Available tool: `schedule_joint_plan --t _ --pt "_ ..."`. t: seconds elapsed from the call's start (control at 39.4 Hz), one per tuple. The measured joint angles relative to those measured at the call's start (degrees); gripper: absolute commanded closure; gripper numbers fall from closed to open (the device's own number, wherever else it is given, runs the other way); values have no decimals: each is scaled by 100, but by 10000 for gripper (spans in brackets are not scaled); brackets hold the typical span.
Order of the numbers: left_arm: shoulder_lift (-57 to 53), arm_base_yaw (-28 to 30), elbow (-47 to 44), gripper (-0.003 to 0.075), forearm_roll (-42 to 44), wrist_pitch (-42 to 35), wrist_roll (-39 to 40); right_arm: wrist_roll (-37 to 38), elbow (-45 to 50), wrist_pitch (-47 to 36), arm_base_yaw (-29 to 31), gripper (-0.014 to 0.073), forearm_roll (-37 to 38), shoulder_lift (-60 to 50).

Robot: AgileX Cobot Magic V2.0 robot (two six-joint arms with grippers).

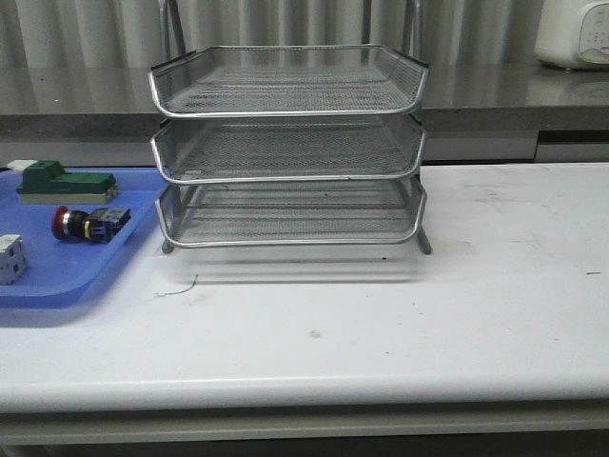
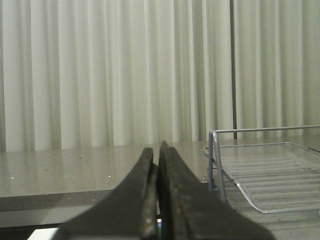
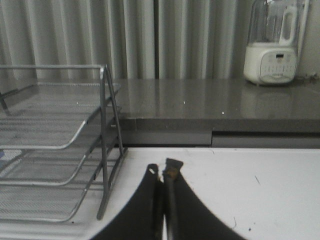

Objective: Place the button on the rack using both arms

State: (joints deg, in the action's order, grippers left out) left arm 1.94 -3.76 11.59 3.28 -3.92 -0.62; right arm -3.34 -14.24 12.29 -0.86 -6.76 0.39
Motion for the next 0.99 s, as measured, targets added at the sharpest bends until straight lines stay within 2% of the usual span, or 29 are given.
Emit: schedule_joint_plan --t 0.13,0.25,0.38,0.43,0.48,0.53,0.61,0.68,0.76,0.81,0.99 --pt "708 0 758 739 199 877 0 0 -723 601 0 655 0 684" --pt "1603 0 1240 739 290 1602 0 0 -1068 926 0 655 0 1564" --pt "2193 0 1349 738 353 1822 0 0 -1131 953 0 645 0 2096" --pt "2302 0 1349 726 357 1864 0 0 -1131 953 0 612 0 2181" --pt "2347 0 1349 682 357 1909 0 0 -1131 953 0 550 0 2219" --pt "2359 0 1349 601 357 1913 0 0 -1131 953 0 457 0 2230" --pt "2359 0 1353 384 357 1919 0 0 -1131 953 0 257 0 2230" --pt "2359 0 1353 177 357 1919 0 0 -1131 953 0 93 0 2230" --pt "2359 0 1353 56 357 1919 0 0 -1131 953 0 -2 -12 2230" --pt "2359 0 1332 31 357 1919 0 0 -1131 953 0 -20 -45 2240" --pt "2359 0 1318 73 357 1919 0 0 -1145 953 0 -17 -649 2648"
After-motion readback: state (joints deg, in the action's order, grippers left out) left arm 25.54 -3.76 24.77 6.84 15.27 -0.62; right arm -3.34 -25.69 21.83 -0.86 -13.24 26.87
